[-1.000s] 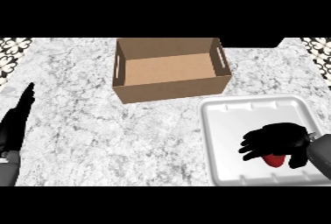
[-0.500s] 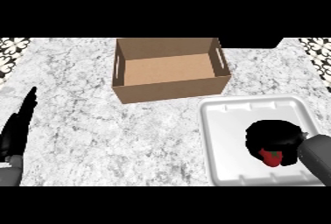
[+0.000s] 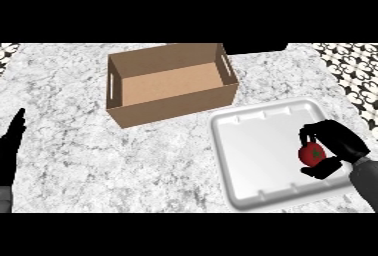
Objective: Pick the tomato from the tray and place it in the cardboard box
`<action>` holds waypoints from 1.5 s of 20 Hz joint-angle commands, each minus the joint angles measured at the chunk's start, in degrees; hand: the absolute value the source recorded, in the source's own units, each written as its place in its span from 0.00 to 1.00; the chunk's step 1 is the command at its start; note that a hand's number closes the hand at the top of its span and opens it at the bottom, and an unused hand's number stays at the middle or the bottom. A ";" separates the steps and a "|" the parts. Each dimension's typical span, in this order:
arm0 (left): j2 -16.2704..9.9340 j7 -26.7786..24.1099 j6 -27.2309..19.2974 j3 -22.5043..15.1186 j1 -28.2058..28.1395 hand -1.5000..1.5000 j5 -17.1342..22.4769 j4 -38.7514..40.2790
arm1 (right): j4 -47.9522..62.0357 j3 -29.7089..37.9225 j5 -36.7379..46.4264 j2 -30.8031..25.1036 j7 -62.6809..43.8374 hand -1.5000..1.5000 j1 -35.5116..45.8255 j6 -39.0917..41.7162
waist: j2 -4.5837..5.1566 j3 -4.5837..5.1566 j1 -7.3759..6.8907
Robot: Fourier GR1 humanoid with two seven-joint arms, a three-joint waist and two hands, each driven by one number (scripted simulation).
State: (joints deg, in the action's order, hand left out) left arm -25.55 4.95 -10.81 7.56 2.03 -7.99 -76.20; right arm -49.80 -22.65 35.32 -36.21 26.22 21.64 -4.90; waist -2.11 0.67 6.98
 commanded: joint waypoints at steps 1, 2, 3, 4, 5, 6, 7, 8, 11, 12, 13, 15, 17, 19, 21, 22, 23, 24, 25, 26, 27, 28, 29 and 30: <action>-0.66 0.22 -0.68 1.28 -1.26 0.50 0.06 0.17 | 2.11 7.36 -2.04 2.76 -18.68 1.00 -1.91 -7.33 | -0.74 -0.04 1.72; -0.38 -0.33 -0.75 1.27 -1.93 0.50 0.07 0.53 | 1.38 8.27 -2.14 3.72 -22.48 1.00 -1.82 -8.83 | -0.72 0.12 1.40; -0.76 -0.39 -0.54 1.24 -1.95 0.50 -0.04 0.10 | 0.00 8.64 -1.47 4.65 -26.00 1.00 -1.20 -10.76 | -0.94 0.14 0.86; -0.24 -0.28 -0.17 0.87 -1.57 0.50 0.28 0.19 | -1.59 8.99 -0.45 5.52 -29.81 1.00 0.37 -12.76 | -0.73 0.20 0.28; 1.03 -0.18 -1.13 -0.05 -1.70 0.50 -0.46 0.26 | -3.63 9.85 0.45 5.39 -32.88 1.00 1.84 -15.12 | -0.69 0.19 0.24; -0.87 -0.70 -0.24 1.29 -2.12 0.50 0.10 -0.03 | -6.07 9.75 1.50 6.11 -35.17 1.00 2.98 -16.82 | -1.20 0.23 -0.72; -0.44 -0.81 0.35 0.90 -1.56 0.50 0.47 0.40 | -8.27 8.87 3.66 7.92 -38.21 1.00 3.85 -19.57 | -0.64 0.14 -1.19; 0.61 -0.54 -0.48 -0.12 -1.27 0.50 -0.32 -0.20 | -10.38 8.09 5.81 8.03 -41.18 1.00 5.59 -20.15 | -0.73 0.17 -1.43; -0.47 -1.62 0.94 0.36 -1.60 0.50 0.33 -0.36 | -17.29 4.06 12.19 10.88 -50.71 1.00 7.85 -19.55 | -0.38 0.04 -3.02; 0.32 -0.91 0.66 -0.39 -0.04 0.50 0.05 -0.36 | -18.82 3.25 14.46 12.59 -54.89 1.00 10.07 -19.34 | 0.02 -0.03 -3.30; 0.46 -1.16 1.06 -0.82 0.15 0.50 -0.10 0.32 | -20.71 1.40 16.74 14.53 -58.77 1.00 10.53 -17.99 | 0.25 -0.06 -3.44; 0.14 -1.64 1.17 -0.60 -0.32 0.50 0.03 -1.01 | -24.91 -0.70 19.77 17.59 -66.46 1.00 12.31 -14.01 | 0.23 -0.20 -4.52; 0.55 -0.15 1.10 -1.66 2.07 0.50 -0.84 -0.55 | -29.95 -1.10 21.47 19.20 -73.32 1.00 17.13 -8.09 | 0.71 -0.34 -4.58; -0.81 1.77 2.74 -1.43 2.72 0.50 -0.29 -2.13 | -30.92 -1.92 23.89 24.67 -80.26 1.00 20.35 -6.27 | 1.20 -0.51 -6.22; 1.50 -0.76 1.48 -2.97 1.15 0.50 -1.48 -2.78 | -29.44 0.41 25.47 27.08 -84.32 1.00 25.25 -5.05 | 1.76 -0.59 -7.25; 1.54 1.73 1.87 -2.62 3.52 0.50 -0.90 -2.58 | -28.36 -0.49 26.49 30.07 -85.42 1.00 25.75 -5.74 | 1.93 -0.62 -7.28; 1.92 -2.07 1.64 -2.52 3.04 0.50 -1.27 0.18 | -27.38 -0.16 27.08 32.68 -88.46 1.00 29.28 -4.13 | 2.02 -0.56 -7.41; 0.66 -1.08 2.80 -1.57 1.46 0.50 -0.56 -2.98 | -24.93 3.58 25.58 30.86 -85.30 1.00 30.44 -4.65 | 2.07 -0.64 -7.75; 2.07 0.43 1.58 -2.11 5.95 0.50 -1.50 0.51 | -20.38 4.87 26.11 32.27 -84.21 1.00 32.85 -6.93 | 2.29 -0.63 -7.58; 1.00 -1.38 2.70 -1.29 1.47 0.50 -1.10 -2.30 | -21.45 4.05 27.92 33.67 -85.13 1.00 31.38 -7.45 | 2.12 -0.65 -7.71; 2.16 -3.66 2.22 -1.86 5.12 0.50 -1.81 3.88 | -15.91 7.27 25.94 34.20 -83.18 1.00 35.72 -8.97 | 2.45 -0.61 -7.75; 1.43 -1.78 2.70 -1.50 4.12 0.50 -1.37 -0.15 | -13.69 9.03 25.89 34.33 -82.44 1.00 35.56 -11.26 | 2.36 -0.65 -8.03; 2.35 -2.03 3.39 -2.40 1.79 0.50 -0.72 -2.25 | -11.76 12.00 24.09 33.80 -82.55 1.00 39.39 -10.00 | 2.38 -0.65 -8.60; 4.08 0.75 0.67 -4.32 4.64 0.50 -3.59 -1.15 | -6.91 12.07 24.63 35.86 -80.36 1.00 38.64 -15.74 | 2.70 -0.67 -8.70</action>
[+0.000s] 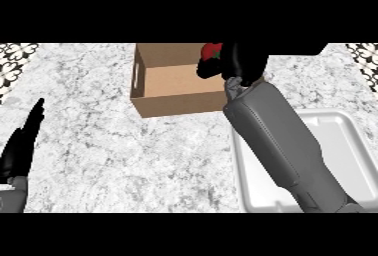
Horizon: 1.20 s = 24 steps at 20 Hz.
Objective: Pick the tomato from the tray and place it in the cardboard box
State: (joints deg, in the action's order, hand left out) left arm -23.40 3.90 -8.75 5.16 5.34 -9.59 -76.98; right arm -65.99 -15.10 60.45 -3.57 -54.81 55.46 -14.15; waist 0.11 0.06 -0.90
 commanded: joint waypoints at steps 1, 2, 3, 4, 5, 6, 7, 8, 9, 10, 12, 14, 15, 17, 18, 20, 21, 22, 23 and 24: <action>0.10 1.57 0.49 0.12 2.64 0.50 -0.11 -0.60 | 10.85 6.68 -2.05 2.73 1.53 1.00 6.84 -5.27 | 0.36 -0.06 -0.61; -1.18 -1.64 1.99 1.61 4.07 0.50 0.75 4.29 | 13.15 9.25 -5.05 -0.02 6.78 1.00 6.69 -6.11 | 0.61 -0.03 -0.43; 0.25 -2.22 1.37 0.25 2.42 0.50 0.10 2.58 | 18.15 7.11 -3.01 3.42 3.48 1.00 8.11 -10.85 | 0.72 -0.02 -1.45; -1.05 0.14 2.53 0.62 3.02 0.50 0.47 1.19 | 21.01 11.37 -4.94 1.36 6.65 1.00 11.59 -8.60 | 0.70 -0.05 -1.48; 2.15 1.60 -0.24 -1.59 2.10 0.50 -1.35 -1.16 | 23.44 10.91 -4.06 3.35 6.38 1.00 13.47 -9.57 | 0.54 -0.06 -1.43; -0.34 0.59 1.79 0.90 3.89 0.50 0.25 1.71 | 26.51 12.42 -4.87 2.78 8.80 1.00 12.67 -12.30 | 0.74 -0.04 -1.40; 3.03 -0.10 -1.61 -1.81 2.44 0.50 -2.64 1.56 | 28.46 14.03 -5.95 1.18 11.03 1.00 14.27 -12.72 | 0.88 -0.04 -1.64; 0.20 -0.43 0.19 0.27 4.21 0.50 -1.67 2.53 | 31.79 14.03 -5.19 2.89 10.34 1.00 15.57 -13.83 | 0.86 -0.03 -1.63; -1.43 -1.81 3.03 1.53 3.90 0.50 0.56 3.09 | 33.42 15.88 -6.45 0.13 13.12 1.00 16.24 -14.50 | 1.27 -0.02 -2.47; 1.10 -0.02 1.89 -0.49 2.12 0.50 -0.12 0.08 | 36.11 16.47 -6.00 1.07 11.83 1.00 17.93 -15.67 | 1.21 -0.04 -3.09; 0.81 -0.07 1.46 -0.44 2.82 0.50 -0.81 -0.12 | 40.42 16.87 -5.78 2.00 13.78 1.00 17.14 -18.55 | 1.31 -0.05 -3.12; 0.35 2.69 2.25 -0.69 6.18 0.50 -0.90 0.44 | 44.40 16.83 -4.59 1.97 12.03 1.00 18.85 -17.99 | 1.59 -0.05 -3.38; 1.97 -0.41 0.14 -1.27 4.23 0.50 -2.17 1.22 | 44.72 18.79 -5.59 -1.40 13.16 1.00 19.28 -19.02 | 1.55 -0.03 -3.09; 1.43 -0.61 1.17 -0.99 3.03 0.50 -1.51 0.42 | 46.78 20.57 -6.90 1.20 11.70 1.00 18.45 -22.48 | 1.74 -0.05 -3.91; 0.87 0.54 0.54 -0.70 5.49 0.50 -2.06 -0.10 | 47.18 22.34 -8.85 0.53 11.98 0.00 19.44 -21.01 | 1.94 -0.08 -4.02; 1.58 -0.04 2.00 -1.18 4.40 0.50 -0.98 0.20 | 47.96 24.52 -10.98 0.98 13.78 0.00 18.50 -23.06 | 2.27 -0.09 -4.73; 1.04 -1.38 1.95 -0.90 4.79 0.50 -1.45 1.63 | 48.72 24.67 -10.60 1.57 13.08 0.00 19.33 -24.82 | 2.39 -0.04 -4.71; 0.74 0.55 2.61 -0.34 5.43 0.50 -0.60 1.14 | 49.49 25.33 -11.48 1.47 14.89 0.00 19.10 -24.05 | 2.32 -0.08 -4.76; 1.98 1.06 0.61 -2.25 4.91 0.50 -3.06 -0.14 | 49.67 26.29 -12.59 -0.60 17.67 0.00 18.91 -22.53 | 2.25 -0.14 -4.55; 3.06 0.48 0.06 -2.33 6.14 0.50 -2.99 1.42 | 49.25 26.49 -12.52 0.48 18.64 0.00 18.56 -26.00 | 2.40 -0.10 -4.23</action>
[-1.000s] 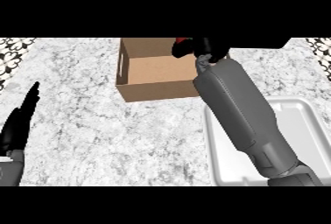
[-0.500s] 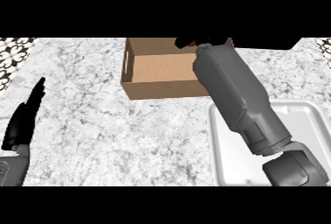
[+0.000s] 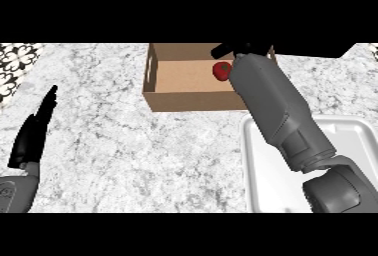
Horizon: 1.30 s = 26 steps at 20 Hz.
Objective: Pick the tomato from the tray and place it in the cardboard box
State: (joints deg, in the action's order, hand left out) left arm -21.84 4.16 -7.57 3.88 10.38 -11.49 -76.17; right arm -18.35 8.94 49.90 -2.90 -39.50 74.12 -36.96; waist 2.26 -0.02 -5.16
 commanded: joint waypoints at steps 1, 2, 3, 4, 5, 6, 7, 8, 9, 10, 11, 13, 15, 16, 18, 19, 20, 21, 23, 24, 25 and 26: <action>1.24 0.31 -0.29 -0.91 -0.70 0.50 -0.16 -2.13 | 2.04 2.95 -2.60 -0.25 4.57 0.00 0.48 -2.37 | 0.01 -0.05 -0.85; 0.22 -0.93 -0.50 0.12 -2.00 0.50 -0.45 -0.61 | 2.25 2.56 -2.18 0.63 6.35 0.00 -0.09 -4.00 | -0.14 -0.01 -0.44; -0.17 0.84 1.16 -0.02 -1.01 0.50 0.69 -2.51 | 1.94 3.65 -3.15 -1.77 8.92 0.00 -1.26 -4.24 | -0.02 -0.08 -0.59; -0.72 -0.98 0.59 1.45 1.77 0.50 0.51 2.37 | 2.08 2.95 -2.46 -0.35 9.41 0.00 0.45 -4.83 | 0.19 0.03 0.28; 0.64 -0.71 -0.70 0.17 0.53 0.50 -0.77 1.55 | 1.83 3.06 -2.44 0.27 10.61 0.00 0.00 -7.17 | -0.17 0.01 0.54; 0.23 -1.03 0.57 0.26 -1.05 0.50 0.23 -0.27 | 1.58 3.03 -2.19 0.44 12.63 0.00 -1.76 -10.28 | -0.23 -0.02 0.02; 0.30 0.54 0.18 -0.35 -0.85 0.50 -0.42 -2.09 | 1.12 3.51 -2.62 -0.72 13.86 0.00 -0.57 -10.08 | -0.21 -0.07 -0.42; -0.69 0.86 1.15 0.91 0.44 0.50 0.74 -1.39 | 0.58 4.31 -3.02 -0.46 14.00 0.00 -0.99 -13.56 | -0.05 -0.06 -0.38; 0.56 0.32 0.47 0.06 -0.57 0.50 0.10 -0.70 | -0.26 4.40 -3.07 0.21 15.40 0.00 -1.47 -16.15 | -0.31 -0.04 0.34; 0.25 -1.83 0.33 0.65 -2.27 0.50 -0.01 1.11 | -0.96 5.35 -4.10 -0.44 16.85 0.00 -1.48 -16.68 | -0.32 -0.01 0.52; 0.75 0.29 0.24 0.22 -0.80 0.50 0.17 -1.06 | -1.45 6.92 -5.57 -1.00 17.38 0.00 -1.26 -17.68 | -0.28 -0.08 0.25; 1.01 -0.28 -1.09 0.64 -1.26 0.50 -0.66 0.07 | -3.86 8.41 -7.67 -0.69 20.85 0.00 -2.20 -19.39 | -0.77 -0.07 1.56; -0.40 -3.08 0.27 2.28 -3.30 0.50 0.41 1.92 | -5.59 9.18 -9.06 0.51 23.10 0.00 -2.76 -20.75 | -1.25 -0.01 2.43; -0.38 0.48 0.51 1.79 -1.95 0.50 0.24 -0.20 | -6.52 9.89 -10.47 0.33 25.72 0.00 -3.85 -20.24 | -1.38 -0.06 2.68; -0.66 -0.30 0.62 2.99 0.39 0.50 0.50 3.13 | -6.81 10.65 -11.95 -0.48 27.55 0.00 -3.10 -18.91 | -1.39 0.00 3.33; -0.20 -1.06 -1.19 2.96 -4.70 0.50 -0.51 0.34 | -12.74 10.88 -14.83 0.57 30.64 0.00 -7.82 -16.29 | -2.18 -0.04 4.40; 1.37 0.24 -1.90 1.72 -2.89 0.50 -1.40 0.61 | -11.96 10.76 -14.56 -0.14 29.14 0.00 -6.65 -16.41 | -2.09 -0.01 4.47; -0.13 -0.44 0.11 3.13 -6.27 0.50 0.28 -1.36 | -13.47 10.40 -14.87 1.15 29.90 0.00 -9.76 -18.08 | -2.26 -0.01 4.44; -2.01 -2.73 1.18 5.87 -5.83 0.50 1.70 1.11 | -18.94 8.30 -14.29 2.19 27.28 0.00 -14.69 -16.68 | -2.68 0.03 5.67; -2.34 0.21 1.51 5.25 -4.57 0.50 0.95 0.86 | -21.90 7.27 -13.63 1.48 25.76 0.00 -16.87 -15.35 | -2.91 0.03 6.38; -1.36 -0.89 0.95 5.00 -6.32 0.50 0.79 -0.12 | -25.25 5.87 -12.75 1.57 23.97 0.00 -18.52 -14.81 | -2.97 0.04 6.36; -2.70 -2.58 2.07 7.12 -4.28 0.50 2.21 3.45 | -27.28 5.50 -13.26 2.71 25.96 0.00 -22.21 -15.95 | -2.79 0.05 6.43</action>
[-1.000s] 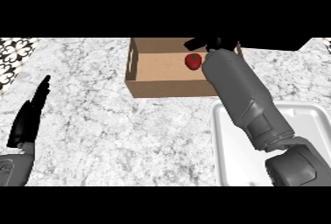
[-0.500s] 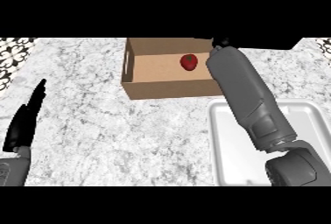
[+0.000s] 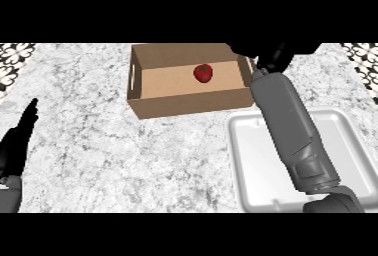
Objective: Pick the tomato from the tray and place it in the cardboard box
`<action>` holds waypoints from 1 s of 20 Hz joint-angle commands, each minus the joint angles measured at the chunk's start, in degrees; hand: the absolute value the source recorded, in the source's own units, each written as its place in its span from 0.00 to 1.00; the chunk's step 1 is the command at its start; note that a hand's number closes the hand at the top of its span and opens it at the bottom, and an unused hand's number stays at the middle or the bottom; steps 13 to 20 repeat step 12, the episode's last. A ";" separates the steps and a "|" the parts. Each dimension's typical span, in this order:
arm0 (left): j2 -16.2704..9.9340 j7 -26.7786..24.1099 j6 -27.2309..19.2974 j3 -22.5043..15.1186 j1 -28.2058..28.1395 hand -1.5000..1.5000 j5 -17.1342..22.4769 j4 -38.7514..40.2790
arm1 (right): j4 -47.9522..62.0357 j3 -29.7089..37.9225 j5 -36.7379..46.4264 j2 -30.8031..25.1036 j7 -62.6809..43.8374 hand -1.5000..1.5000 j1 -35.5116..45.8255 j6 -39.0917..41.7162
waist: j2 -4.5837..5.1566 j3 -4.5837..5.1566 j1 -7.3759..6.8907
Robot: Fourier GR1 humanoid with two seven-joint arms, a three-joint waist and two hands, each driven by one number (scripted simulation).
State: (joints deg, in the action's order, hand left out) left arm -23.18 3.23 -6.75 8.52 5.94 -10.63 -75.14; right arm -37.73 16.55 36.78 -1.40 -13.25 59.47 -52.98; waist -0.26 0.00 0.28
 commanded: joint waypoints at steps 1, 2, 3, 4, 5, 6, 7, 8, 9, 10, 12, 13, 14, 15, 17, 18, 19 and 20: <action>-0.46 -2.64 0.85 2.01 -1.26 0.50 1.11 2.00 | -11.56 -3.47 1.53 0.02 -4.90 0.00 -7.97 2.38 | -0.55 0.05 1.47; 1.17 -2.22 -0.40 0.63 -2.92 0.50 0.07 0.18 | -14.17 -3.10 0.48 -1.27 -4.00 0.00 -11.48 3.70 | -0.60 0.03 1.53; 0.85 -1.46 -0.95 1.29 -2.21 0.50 0.08 0.44 | -16.57 -3.71 1.27 -2.47 -5.69 0.00 -13.63 5.53 | -0.82 0.05 2.24; 0.66 0.06 -1.08 0.78 -3.07 0.50 -0.56 -1.71 | -20.02 -4.26 0.09 -2.38 -4.53 0.00 -17.97 7.31 | -0.81 0.00 2.08; -0.27 1.37 0.15 1.64 -1.48 0.50 0.42 -0.51 | -23.75 -5.34 0.27 -3.06 -4.50 0.00 -20.60 9.11 | -0.88 0.02 2.63; -0.15 1.23 0.13 1.82 -1.83 0.50 0.63 -1.41 | -28.63 -7.20 1.21 -0.99 -6.97 0.00 -23.49 9.51 | -0.89 0.04 2.40; 2.20 0.08 -3.15 0.33 -1.77 0.50 -1.93 -0.20 | -32.13 -7.98 2.08 -3.03 -8.91 0.00 -24.54 12.25 | -0.82 0.07 2.63; 0.57 0.92 -0.13 0.86 -5.35 0.50 -0.06 -4.74 | -36.51 -8.10 1.03 -3.89 -9.12 0.00 -27.91 14.01 | -0.87 0.02 1.82; 0.16 0.32 -0.24 0.94 -3.10 0.50 -0.71 -2.49 | -39.45 -9.45 1.83 -3.73 -10.66 0.00 -31.40 15.89 | -0.69 0.05 2.13; -0.48 3.12 0.64 1.64 -2.78 0.50 0.43 -4.27 | -43.47 -11.03 2.61 -3.43 -12.65 0.00 -33.44 17.88 | -0.88 0.05 2.30; 0.97 -0.15 -0.23 0.93 -3.59 0.50 -0.40 -2.67 | -49.92 -11.88 2.12 -6.19 -15.04 0.00 -38.43 23.29 | -0.64 0.07 2.10; 0.97 -0.15 -0.23 0.93 -3.59 0.50 -0.40 -2.67 | -49.92 -11.88 2.12 -6.19 -15.04 0.00 -38.43 23.29 | -0.64 0.07 2.10; 0.97 -0.15 -0.23 0.93 -3.59 0.50 -0.40 -2.67 | -49.92 -11.88 2.12 -6.19 -15.04 0.00 -38.43 23.29 | -0.64 0.07 2.10; 0.97 -0.15 -0.23 0.93 -3.59 0.50 -0.40 -2.67 | -49.92 -11.88 2.12 -6.19 -15.04 0.00 -38.43 23.29 | -0.64 0.07 2.10; 0.97 -0.15 -0.23 0.93 -3.59 0.50 -0.40 -2.67 | -49.92 -11.88 2.12 -6.19 -15.04 0.00 -38.43 23.29 | -0.64 0.07 2.10; 0.97 -0.15 -0.23 0.93 -3.59 0.50 -0.40 -2.67 | -49.92 -11.88 2.12 -6.19 -15.04 0.00 -38.43 23.29 | -0.64 0.07 2.10; 0.97 -0.15 -0.23 0.93 -3.59 0.50 -0.40 -2.67 | -49.92 -11.88 2.12 -6.19 -15.04 0.00 -38.43 23.29 | -0.64 0.07 2.10; 0.97 -0.15 -0.23 0.93 -3.59 0.50 -0.40 -2.67 | -49.92 -11.88 2.12 -6.19 -15.04 0.00 -38.43 23.29 | -0.64 0.07 2.10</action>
